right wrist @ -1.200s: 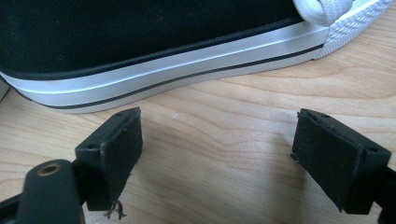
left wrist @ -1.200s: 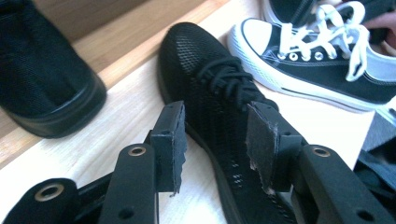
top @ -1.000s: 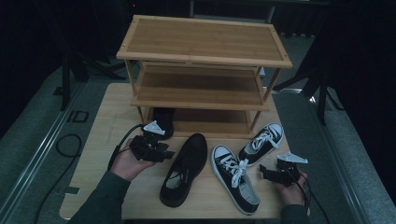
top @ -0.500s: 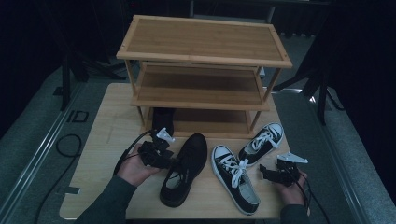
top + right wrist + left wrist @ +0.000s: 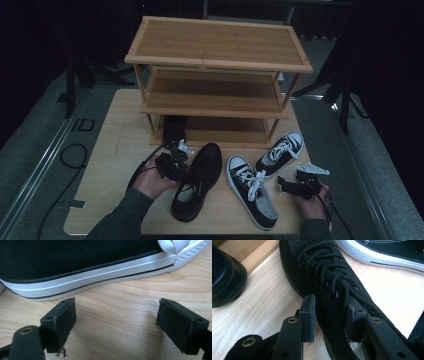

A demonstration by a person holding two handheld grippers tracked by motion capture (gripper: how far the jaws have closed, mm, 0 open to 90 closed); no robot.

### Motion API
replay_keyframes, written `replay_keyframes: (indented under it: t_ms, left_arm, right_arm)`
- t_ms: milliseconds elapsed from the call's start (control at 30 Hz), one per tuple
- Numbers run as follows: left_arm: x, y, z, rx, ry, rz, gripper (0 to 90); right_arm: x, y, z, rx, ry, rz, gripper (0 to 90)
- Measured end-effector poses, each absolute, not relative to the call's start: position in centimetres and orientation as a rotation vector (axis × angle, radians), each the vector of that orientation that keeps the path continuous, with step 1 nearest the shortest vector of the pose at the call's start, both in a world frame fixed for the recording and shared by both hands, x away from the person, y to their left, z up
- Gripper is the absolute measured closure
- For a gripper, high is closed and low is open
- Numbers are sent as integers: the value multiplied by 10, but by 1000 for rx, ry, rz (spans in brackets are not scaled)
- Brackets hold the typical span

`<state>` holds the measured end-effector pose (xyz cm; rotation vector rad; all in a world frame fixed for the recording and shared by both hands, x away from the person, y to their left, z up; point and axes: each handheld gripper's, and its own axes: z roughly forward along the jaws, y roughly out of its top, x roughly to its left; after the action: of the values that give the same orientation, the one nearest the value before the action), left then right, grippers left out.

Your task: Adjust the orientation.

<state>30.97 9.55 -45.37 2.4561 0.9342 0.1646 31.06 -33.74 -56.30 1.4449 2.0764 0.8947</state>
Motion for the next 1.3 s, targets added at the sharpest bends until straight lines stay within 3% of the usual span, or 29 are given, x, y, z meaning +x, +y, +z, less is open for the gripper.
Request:
replay_keyframes:
  t_ms: [533,667,1033,1300]
  left_arm:
    - [326,84,-471,2527,975,132,730]
    - [325,85,-471,2520,987,120,836]
    - [329,97,-470,2393,1056,40,849]
    - [331,104,-463,2345,1083,62,850]
  right_arm:
    - [311,-337,-563,1444,2077,895,159]
    - [311,-337,-563,1444,2077,895,159]
    - [311,-337,-563,1445,2077,895,159]
    - [311,-337,-563,1444,2077,896,159]
